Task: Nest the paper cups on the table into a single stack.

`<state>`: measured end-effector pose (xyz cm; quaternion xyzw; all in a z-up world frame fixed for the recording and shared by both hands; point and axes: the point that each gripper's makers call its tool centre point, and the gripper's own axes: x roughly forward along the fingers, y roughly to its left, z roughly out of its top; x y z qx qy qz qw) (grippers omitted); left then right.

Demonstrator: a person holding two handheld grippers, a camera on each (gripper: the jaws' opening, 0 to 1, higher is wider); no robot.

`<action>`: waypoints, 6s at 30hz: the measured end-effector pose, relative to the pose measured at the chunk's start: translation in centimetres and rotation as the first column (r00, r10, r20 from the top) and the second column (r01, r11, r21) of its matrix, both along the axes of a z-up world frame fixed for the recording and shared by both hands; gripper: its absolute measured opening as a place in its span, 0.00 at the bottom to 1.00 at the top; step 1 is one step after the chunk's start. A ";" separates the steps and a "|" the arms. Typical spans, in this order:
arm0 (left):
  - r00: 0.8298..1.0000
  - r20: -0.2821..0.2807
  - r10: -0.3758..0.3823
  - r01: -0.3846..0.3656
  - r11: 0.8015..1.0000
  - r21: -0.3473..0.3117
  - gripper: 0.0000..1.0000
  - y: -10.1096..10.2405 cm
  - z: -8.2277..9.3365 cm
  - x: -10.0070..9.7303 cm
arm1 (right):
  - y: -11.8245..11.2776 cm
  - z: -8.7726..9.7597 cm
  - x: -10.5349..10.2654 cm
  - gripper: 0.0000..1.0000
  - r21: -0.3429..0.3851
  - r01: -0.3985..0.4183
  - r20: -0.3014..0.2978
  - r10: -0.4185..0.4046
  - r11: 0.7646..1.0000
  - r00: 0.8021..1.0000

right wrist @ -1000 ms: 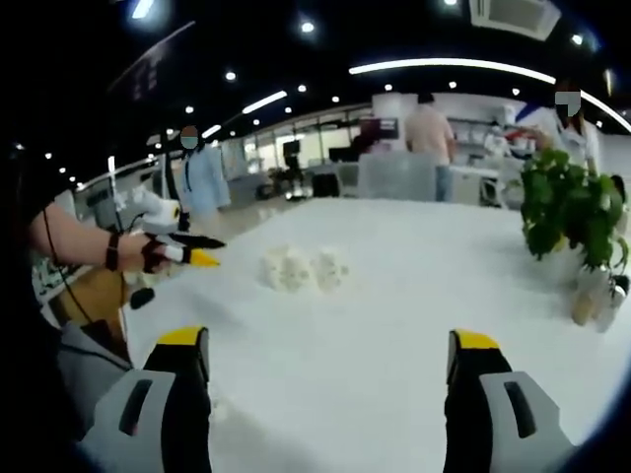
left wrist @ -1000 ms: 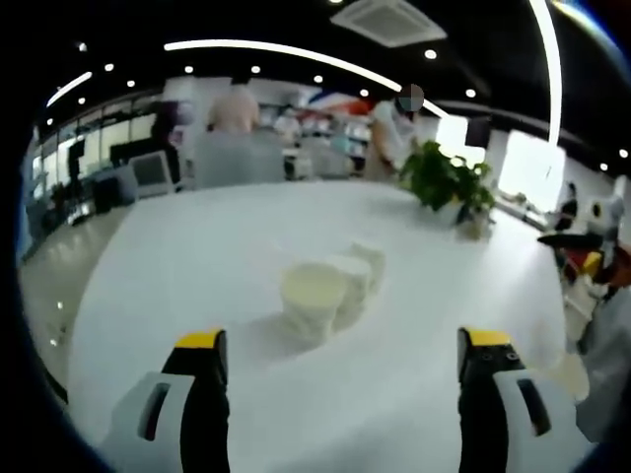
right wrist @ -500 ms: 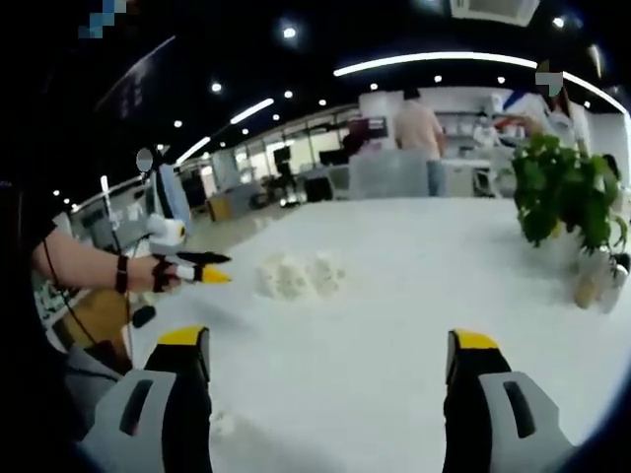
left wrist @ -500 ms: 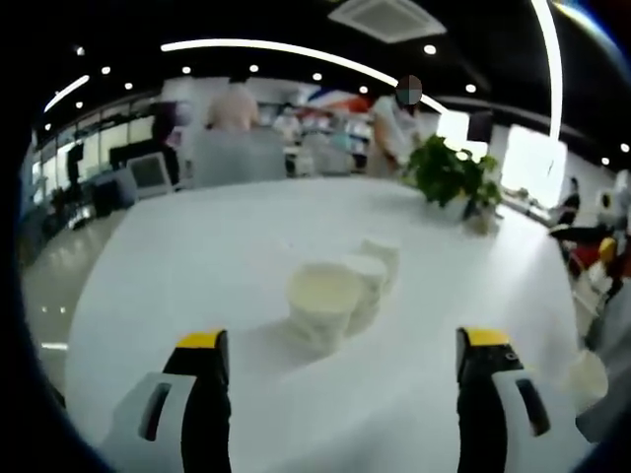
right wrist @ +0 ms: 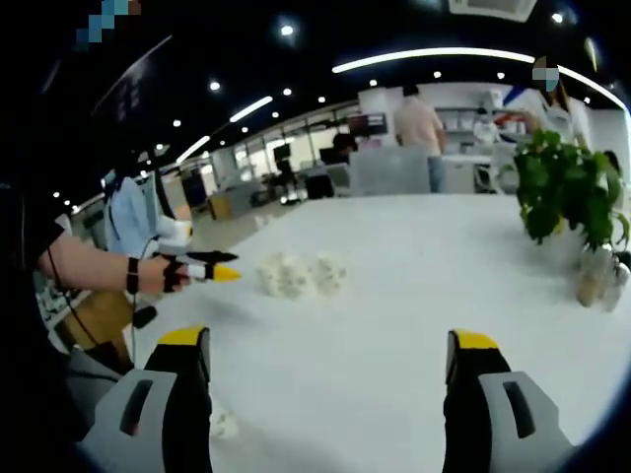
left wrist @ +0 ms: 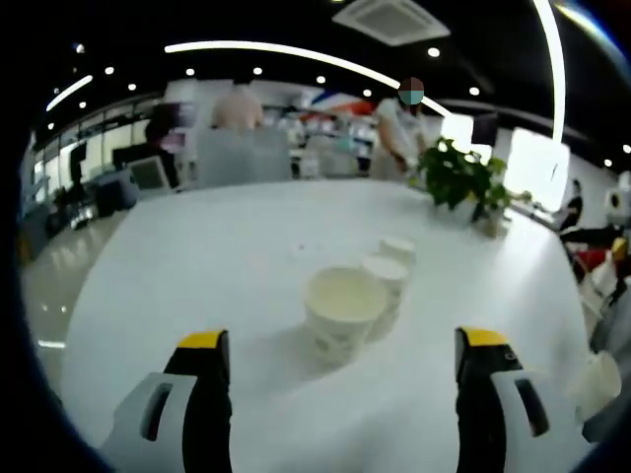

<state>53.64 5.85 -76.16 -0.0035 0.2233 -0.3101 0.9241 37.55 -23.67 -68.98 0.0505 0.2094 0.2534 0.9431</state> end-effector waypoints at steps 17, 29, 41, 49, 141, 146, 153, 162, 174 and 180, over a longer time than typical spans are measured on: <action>1.000 0.016 -0.001 0.000 1.000 0.003 0.92 -0.7 -1.7 2.0 | -0.3 -0.6 -0.6 0.97 -0.007 0.008 -0.018 -0.008 1.000 1.000; 0.998 0.056 -0.028 0.026 0.999 0.048 0.84 -2.0 -2.8 3.0 | -0.3 -0.4 -0.9 0.97 -0.032 -0.012 -0.019 0.012 0.999 1.000; 0.993 0.101 -0.056 0.046 0.994 0.103 0.69 -2.9 -3.2 3.5 | -0.6 -0.8 -1.5 0.97 -0.024 -0.004 -0.037 0.003 1.000 0.999; 0.987 0.133 -0.086 0.070 0.990 0.123 0.59 -3.3 -3.2 3.7 | -1.2 -0.7 -1.6 0.96 -0.003 0.021 -0.041 -0.021 1.000 0.999; 0.831 0.422 -0.361 0.406 0.914 -0.018 0.39 -9.1 21.2 -14.0 | 0.6 3.4 -4.4 0.94 0.052 -0.085 0.116 0.078 0.995 0.990; 0.823 0.407 -0.396 0.448 0.893 -0.037 0.39 -9.8 21.1 -15.3 | 0.6 3.2 -4.4 0.94 0.051 -0.083 0.110 0.077 0.995 0.991; 0.814 0.398 -0.424 0.487 0.871 -0.069 0.38 -10.5 20.8 -17.1 | 0.6 3.0 -4.5 0.93 0.047 -0.086 0.104 0.080 0.995 0.991; 0.782 0.389 -0.486 0.559 0.824 -0.093 0.39 -11.7 19.5 -19.6 | 0.4 2.8 -4.6 0.93 0.040 -0.081 0.099 0.077 0.996 0.992; 0.772 0.373 -0.514 0.591 0.798 -0.123 0.38 -13.0 18.1 -21.6 | 0.1 2.6 -4.9 0.93 0.034 -0.073 0.096 0.069 0.997 0.993; 0.779 0.356 -0.516 0.592 0.792 -0.148 0.39 -13.3 17.1 -22.4 | -0.1 2.4 -5.2 0.93 0.032 -0.068 0.088 0.065 0.997 0.994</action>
